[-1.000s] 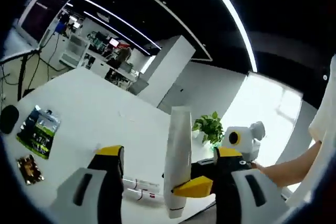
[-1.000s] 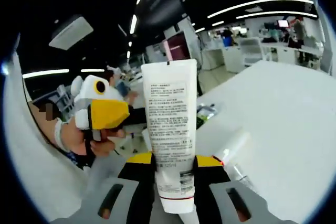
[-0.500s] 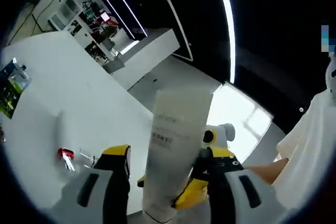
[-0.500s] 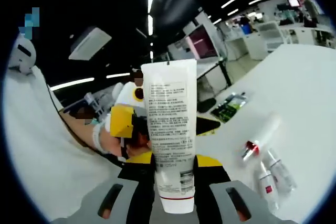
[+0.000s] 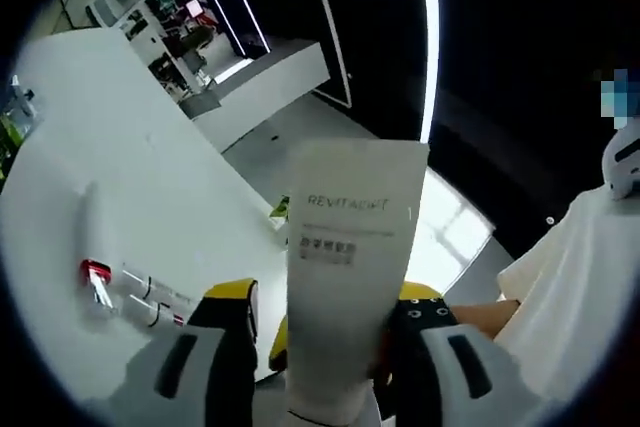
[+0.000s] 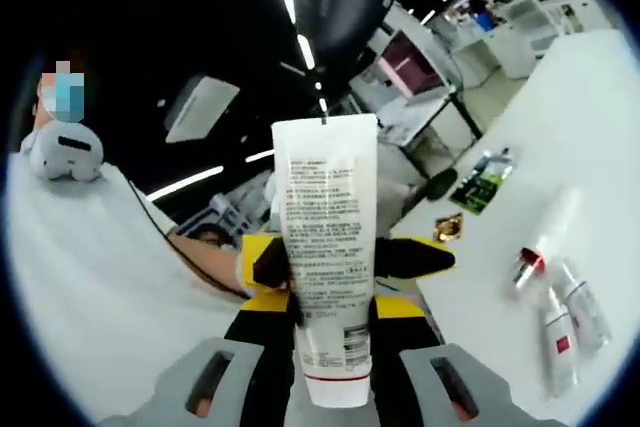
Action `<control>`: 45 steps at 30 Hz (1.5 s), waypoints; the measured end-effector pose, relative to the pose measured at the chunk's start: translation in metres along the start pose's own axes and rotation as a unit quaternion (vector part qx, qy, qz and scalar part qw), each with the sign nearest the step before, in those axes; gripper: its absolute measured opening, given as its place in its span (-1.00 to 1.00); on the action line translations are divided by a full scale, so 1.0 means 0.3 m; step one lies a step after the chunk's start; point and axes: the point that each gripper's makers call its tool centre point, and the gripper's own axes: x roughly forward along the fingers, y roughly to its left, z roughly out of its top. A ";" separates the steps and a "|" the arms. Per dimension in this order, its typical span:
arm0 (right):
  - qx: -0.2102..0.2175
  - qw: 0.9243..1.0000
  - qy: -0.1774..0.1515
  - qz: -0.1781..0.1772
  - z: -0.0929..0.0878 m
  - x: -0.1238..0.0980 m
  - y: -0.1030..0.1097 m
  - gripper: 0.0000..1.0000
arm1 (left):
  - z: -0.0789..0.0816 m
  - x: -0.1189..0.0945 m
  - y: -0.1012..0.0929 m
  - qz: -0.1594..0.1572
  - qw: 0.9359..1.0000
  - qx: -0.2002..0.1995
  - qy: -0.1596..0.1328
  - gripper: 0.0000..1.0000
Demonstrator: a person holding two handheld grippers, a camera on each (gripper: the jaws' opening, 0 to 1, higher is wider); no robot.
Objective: Arrange the skincare products in the storage area until every visible bottle or jar stands upright without overlapping.
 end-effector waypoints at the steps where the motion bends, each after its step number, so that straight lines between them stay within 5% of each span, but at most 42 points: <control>1: 0.007 1.000 0.004 0.003 -0.005 0.002 0.004 -0.52 | -0.006 -0.002 -0.017 -0.012 1.000 0.005 0.004 -0.30; 9: 0.036 0.999 -0.004 0.009 0.004 0.013 -0.008 -0.41 | 0.013 -0.008 0.041 0.038 0.999 0.019 -0.012 -0.34; 14: 0.013 0.999 -0.016 -0.033 0.017 0.037 -0.041 -0.37 | 0.035 -0.023 0.097 0.092 0.995 0.013 -0.027 -0.36; 16: -0.033 0.998 -0.006 -0.057 0.006 0.056 -0.065 -0.31 | 0.031 -0.027 0.125 0.124 0.991 0.036 -0.024 -0.36; 19: -0.063 0.992 0.001 -0.113 0.001 0.074 -0.111 -0.35 | 0.031 -0.031 0.149 0.152 0.987 0.047 -0.023 -0.36; 24: -0.060 0.985 -0.022 -0.158 0.017 0.077 -0.142 -0.38 | 0.058 -0.054 0.202 0.189 0.980 0.035 -0.042 -0.37; 26: -0.095 0.977 0.011 -0.190 -0.010 0.075 -0.166 -0.33 | 0.064 -0.063 0.225 0.206 0.977 0.031 -0.047 -0.37; 30: -0.131 0.963 0.054 -0.228 -0.066 0.092 -0.190 -0.23 | 0.081 -0.075 0.248 0.210 0.976 0.004 -0.062 -0.36; 34: -0.109 0.959 0.020 -0.261 -0.045 0.112 -0.206 -0.34 | 0.081 -0.076 0.247 0.214 0.975 0.010 -0.062 -0.36; 38: -0.116 0.947 0.046 -0.297 -0.057 0.122 -0.233 -0.39 | 0.068 -0.067 0.242 0.214 0.975 0.018 -0.052 -0.36; 41: -0.114 0.947 0.046 -0.298 -0.043 0.107 -0.237 -0.46 | 0.077 -0.064 0.236 0.203 0.977 0.016 -0.058 -0.34; 45: -0.105 0.958 0.036 -0.263 -0.023 0.073 -0.217 -0.52 | 0.089 -0.063 0.225 0.179 0.981 -0.021 -0.071 -0.33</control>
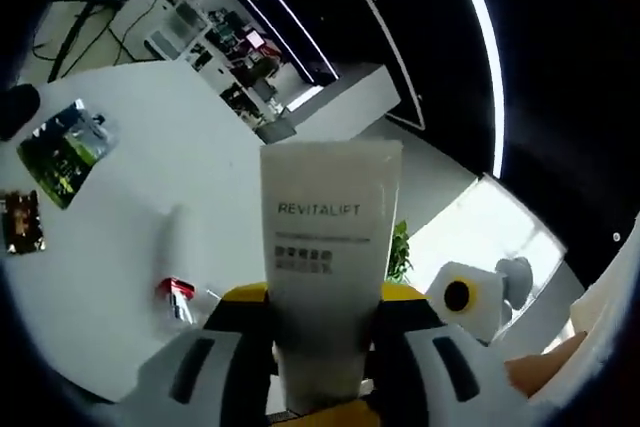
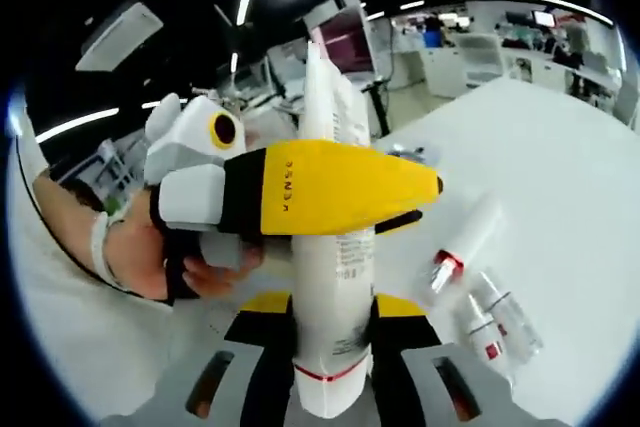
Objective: Arrange the skincare products in the storage area until every visible bottle or jar stands upright without overlapping.
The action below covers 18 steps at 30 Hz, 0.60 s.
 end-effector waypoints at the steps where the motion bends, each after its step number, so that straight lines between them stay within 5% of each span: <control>1: 0.004 1.000 0.000 0.010 0.003 -0.009 0.002 -0.53 | -0.001 0.001 -0.012 -0.010 1.000 -0.003 0.001 -0.32; 10: 0.060 0.993 -0.021 0.098 0.019 -0.080 0.034 -0.56 | -0.017 -0.002 -0.083 -0.068 0.998 0.006 0.012 -0.36; 13: 0.100 0.983 -0.033 0.152 0.028 -0.107 0.076 -0.56 | -0.024 -0.006 -0.113 -0.092 0.996 0.001 0.018 -0.39; 18: 0.108 0.972 -0.046 0.204 0.039 -0.152 0.113 -0.57 | -0.036 -0.023 -0.182 -0.154 0.988 -0.006 0.029 -0.44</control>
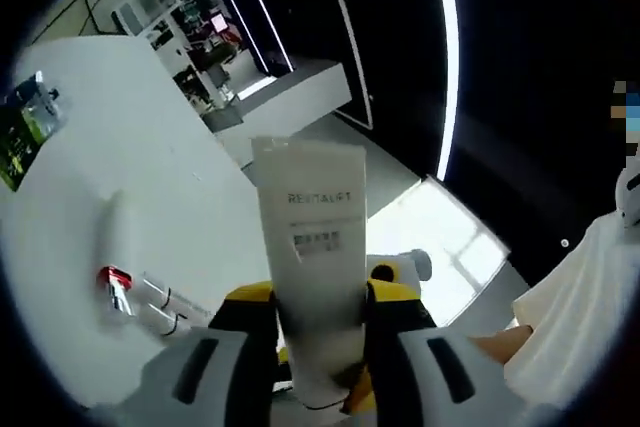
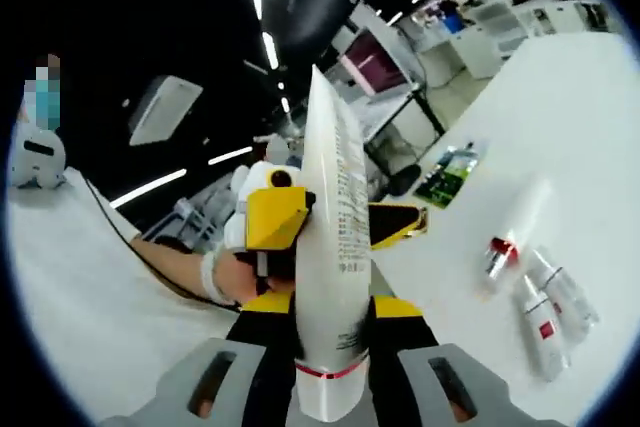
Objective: Arrange the skincare products in the storage area until every visible bottle or jar stands upright without overlapping.
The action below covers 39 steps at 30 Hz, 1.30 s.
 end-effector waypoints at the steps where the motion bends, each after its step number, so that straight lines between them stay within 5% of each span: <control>1: 0.000 1.000 0.003 0.005 -0.005 0.000 0.005 -0.57 | -0.007 0.000 -0.003 -0.002 1.000 -0.004 0.005 -0.45; 7: 0.049 0.996 -0.001 0.068 -0.015 0.014 0.067 -0.56 | -0.018 -0.005 -0.038 -0.034 0.999 -0.024 0.018 -0.50; 14: 0.068 0.995 -0.040 0.063 0.022 0.048 0.059 -0.53 | 0.029 -0.032 -0.033 -0.026 0.999 -0.012 -0.017 -0.56; 17: 0.054 0.996 -0.058 0.044 0.045 0.063 0.040 -0.46 | 0.054 -0.039 0.001 0.005 0.999 0.003 -0.037 -0.57; 26: 0.003 0.997 -0.027 -0.072 0.018 0.104 -0.061 -0.47 | 0.055 -0.039 0.088 0.084 0.995 0.032 -0.036 -0.59; 35: -0.037 0.988 0.007 -0.152 -0.002 0.128 -0.112 -0.41 | 0.060 -0.043 0.122 0.111 0.993 0.035 -0.037 -0.60; 39: -0.038 0.986 0.004 -0.164 0.008 0.130 -0.113 -0.40 | 0.100 -0.059 0.132 0.114 0.991 0.031 -0.066 -0.60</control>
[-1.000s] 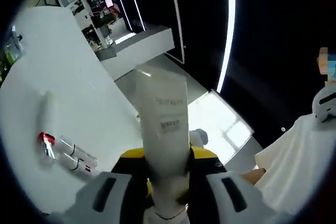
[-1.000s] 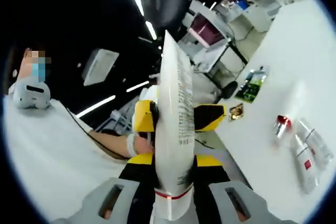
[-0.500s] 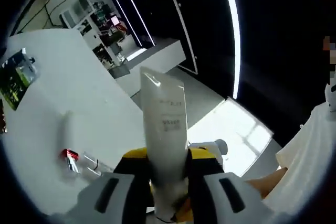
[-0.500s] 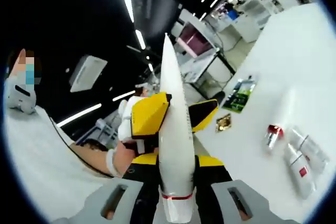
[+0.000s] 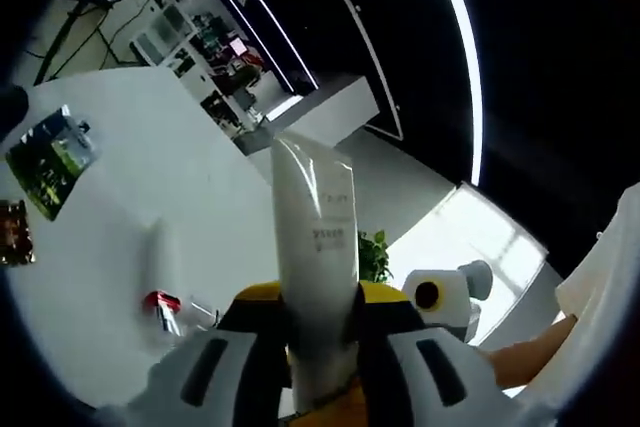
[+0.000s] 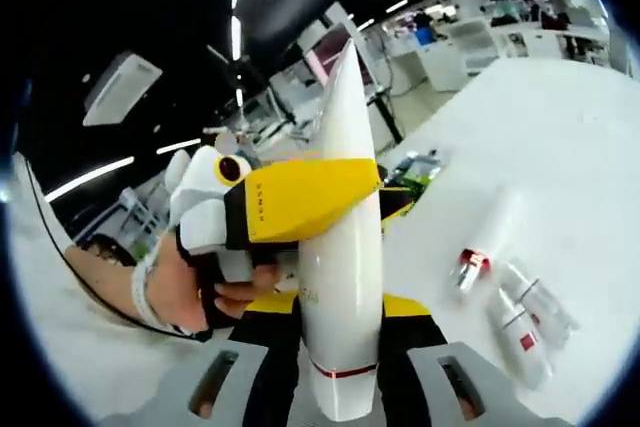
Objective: Arrange the skincare products in the storage area until every visible bottle or jar stands upright without overlapping.
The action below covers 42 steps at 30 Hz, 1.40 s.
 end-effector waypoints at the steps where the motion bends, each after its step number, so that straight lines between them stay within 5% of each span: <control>1: 0.000 1.000 0.004 -0.005 -0.001 0.000 -0.005 -0.40 | 0.008 -0.003 0.004 0.000 1.000 -0.006 -0.005 -0.60; 7: 0.005 1.000 0.029 0.008 -0.002 -0.016 -0.008 -0.57 | 0.026 -0.006 -0.005 -0.013 0.999 -0.025 -0.020 -0.58; 15: 0.011 0.993 0.044 0.107 -0.004 -0.071 0.064 -0.66 | 0.019 -0.005 -0.077 -0.074 0.996 -0.051 -0.012 -0.56; 26: 0.080 0.969 0.030 0.231 -0.011 -0.129 0.175 -0.66 | -0.002 -0.027 -0.177 -0.169 0.981 -0.093 0.019 -0.65; 30: 0.101 0.967 0.038 0.231 -0.030 -0.119 0.172 -0.63 | -0.021 -0.024 -0.176 -0.154 0.985 -0.064 0.030 -0.69; 36: 0.066 0.985 0.038 0.154 -0.050 -0.075 0.098 -0.51 | -0.032 -0.012 -0.121 -0.093 0.995 0.007 0.026 -0.75; 41: 0.079 0.990 0.050 0.106 -0.078 -0.062 0.040 -0.32 | -0.047 0.004 -0.080 -0.050 0.997 0.057 0.032 -0.76; 42: 0.078 0.989 0.050 0.119 -0.079 -0.063 0.054 -0.28 | -0.058 0.007 -0.073 -0.042 0.996 0.064 0.040 -0.76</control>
